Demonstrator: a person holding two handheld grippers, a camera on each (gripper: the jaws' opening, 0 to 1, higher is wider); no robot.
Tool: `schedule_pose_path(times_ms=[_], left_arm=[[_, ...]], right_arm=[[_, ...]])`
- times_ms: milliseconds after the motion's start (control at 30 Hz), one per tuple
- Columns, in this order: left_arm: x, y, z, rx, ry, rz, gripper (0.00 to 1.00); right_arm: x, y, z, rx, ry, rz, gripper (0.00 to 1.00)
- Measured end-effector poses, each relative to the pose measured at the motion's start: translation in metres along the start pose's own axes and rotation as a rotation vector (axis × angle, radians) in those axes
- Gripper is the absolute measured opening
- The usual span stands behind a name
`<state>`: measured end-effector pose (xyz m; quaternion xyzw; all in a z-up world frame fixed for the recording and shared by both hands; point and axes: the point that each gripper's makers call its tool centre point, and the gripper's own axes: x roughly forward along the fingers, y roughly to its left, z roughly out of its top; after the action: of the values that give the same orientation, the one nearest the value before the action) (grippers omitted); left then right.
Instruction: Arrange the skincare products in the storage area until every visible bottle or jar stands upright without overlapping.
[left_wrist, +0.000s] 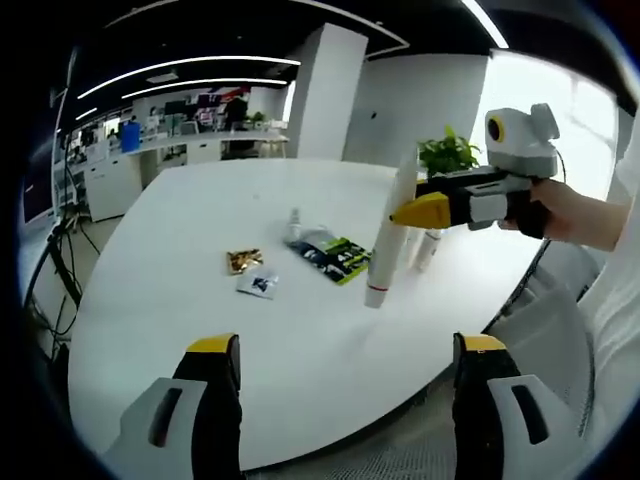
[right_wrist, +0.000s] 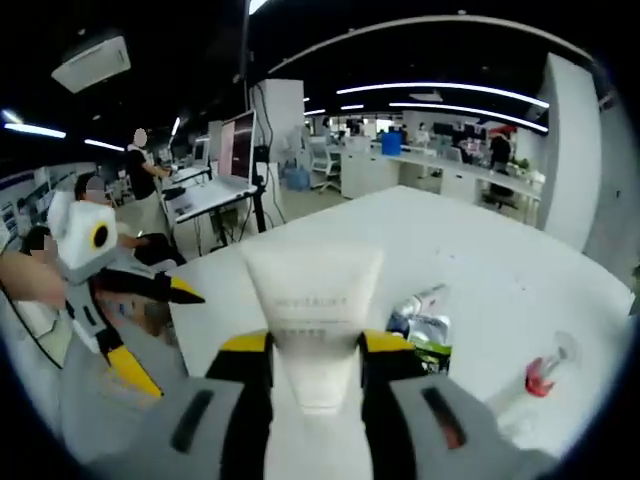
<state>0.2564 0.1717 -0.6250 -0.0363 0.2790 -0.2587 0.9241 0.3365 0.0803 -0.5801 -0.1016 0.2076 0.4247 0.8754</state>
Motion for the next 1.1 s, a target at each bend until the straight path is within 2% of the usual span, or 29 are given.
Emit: schedule_pose_path(times_ms=[133, 267, 533, 633, 767, 967, 1100], left_arm=[[0.005, -0.007, -0.004, 0.034, 0.055, -0.004, 0.90], [0.013, -0.018, 0.003, 0.068, 0.068, -0.020, 0.90], [0.040, -0.065, 0.035, 0.124, 0.000, -0.114, 0.86], [0.049, -0.088, 0.045, 0.144, -0.023, -0.169, 0.82], [0.056, -0.106, 0.050, 0.181, -0.041, -0.223, 0.70], [0.065, -0.125, 0.054, 0.225, -0.054, -0.252, 0.55], [0.067, -0.130, 0.057, 0.248, -0.068, -0.249, 0.46]], right_arm=[[-0.013, -0.006, -0.005, 0.017, -0.008, -0.030, 0.33], [-0.029, -0.007, -0.009, 0.042, -0.019, -0.051, 0.33], [-0.053, -0.004, -0.008, 0.094, -0.051, -0.078, 0.33], [-0.058, -0.001, -0.007, 0.100, -0.062, -0.082, 0.33], [-0.064, 0.002, -0.006, 0.108, -0.072, -0.088, 0.33], [-0.073, 0.006, -0.003, 0.136, -0.095, -0.096, 0.33], [-0.077, 0.008, -0.002, 0.146, -0.103, -0.096, 0.33]])
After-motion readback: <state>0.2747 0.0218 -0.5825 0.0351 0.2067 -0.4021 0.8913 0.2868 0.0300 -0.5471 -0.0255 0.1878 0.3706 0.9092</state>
